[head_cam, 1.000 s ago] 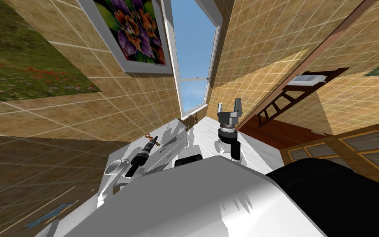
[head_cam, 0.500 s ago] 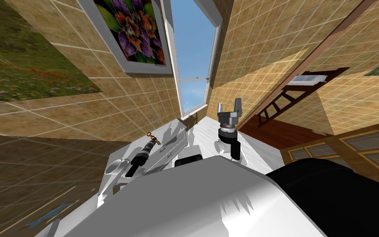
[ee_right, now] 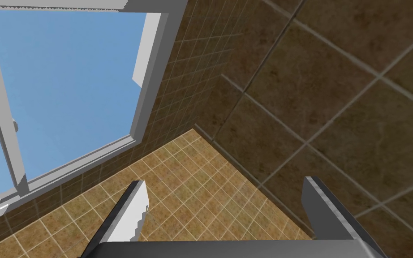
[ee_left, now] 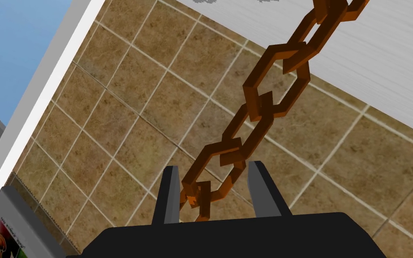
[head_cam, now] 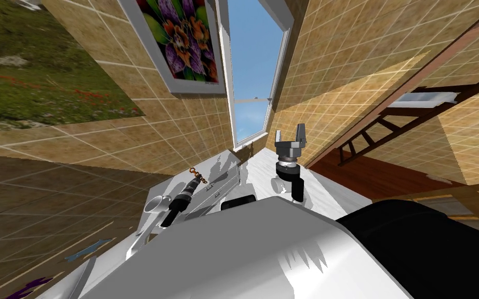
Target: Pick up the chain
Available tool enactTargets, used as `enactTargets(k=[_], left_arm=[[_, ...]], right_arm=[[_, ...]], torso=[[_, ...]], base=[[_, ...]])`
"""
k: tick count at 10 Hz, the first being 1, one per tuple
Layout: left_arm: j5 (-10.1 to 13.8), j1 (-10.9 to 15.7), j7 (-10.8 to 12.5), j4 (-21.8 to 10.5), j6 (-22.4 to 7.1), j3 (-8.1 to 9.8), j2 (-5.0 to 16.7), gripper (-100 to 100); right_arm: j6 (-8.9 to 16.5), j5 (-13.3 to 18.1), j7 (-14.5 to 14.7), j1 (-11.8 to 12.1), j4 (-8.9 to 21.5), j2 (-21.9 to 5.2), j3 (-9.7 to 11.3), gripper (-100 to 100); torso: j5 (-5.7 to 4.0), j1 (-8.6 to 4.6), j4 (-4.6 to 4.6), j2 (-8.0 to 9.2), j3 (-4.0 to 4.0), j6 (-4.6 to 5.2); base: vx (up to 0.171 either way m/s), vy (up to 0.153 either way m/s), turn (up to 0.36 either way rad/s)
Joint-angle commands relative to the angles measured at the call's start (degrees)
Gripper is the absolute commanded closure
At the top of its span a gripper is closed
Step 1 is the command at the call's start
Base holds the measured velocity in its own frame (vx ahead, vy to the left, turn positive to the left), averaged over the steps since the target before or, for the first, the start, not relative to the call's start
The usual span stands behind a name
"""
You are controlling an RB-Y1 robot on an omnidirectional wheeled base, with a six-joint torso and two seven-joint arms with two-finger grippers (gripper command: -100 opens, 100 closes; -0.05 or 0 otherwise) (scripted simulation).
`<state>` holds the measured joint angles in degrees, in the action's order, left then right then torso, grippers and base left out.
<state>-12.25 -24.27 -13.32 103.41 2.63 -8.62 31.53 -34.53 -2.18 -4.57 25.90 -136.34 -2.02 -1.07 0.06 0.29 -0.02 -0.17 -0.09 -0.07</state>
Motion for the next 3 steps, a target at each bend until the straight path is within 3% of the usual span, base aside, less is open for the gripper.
enactTargets(k=[1,2,3], left_arm=[[-0.7,-1.0,-0.7,1.7,-0.4,-1.16,-0.7,100],[-0.4,-0.7,-0.4,0.9,0.0,-0.64,-0.4,100],[-0.5,-0.8,-0.5,1.0,0.0,-0.73,-0.5,0]], right_arm=[[0.0,0.0,0.0,0.0,0.0,0.0,0.0,0],[0.0,0.0,0.0,0.0,0.0,0.0,0.0,0],[0.0,0.0,0.0,0.0,0.0,0.0,0.0,0]], torso=[[0.0,0.0,0.0,0.0,0.0,0.0],[0.0,-0.03,0.0,0.03,0.01,0.02],[-0.02,-0.13,0.02,0.08,0.05,0.05]], base=[[0.043,0.054,0.121],[0.016,0.019,0.016],[0.0,0.0,0.0]])
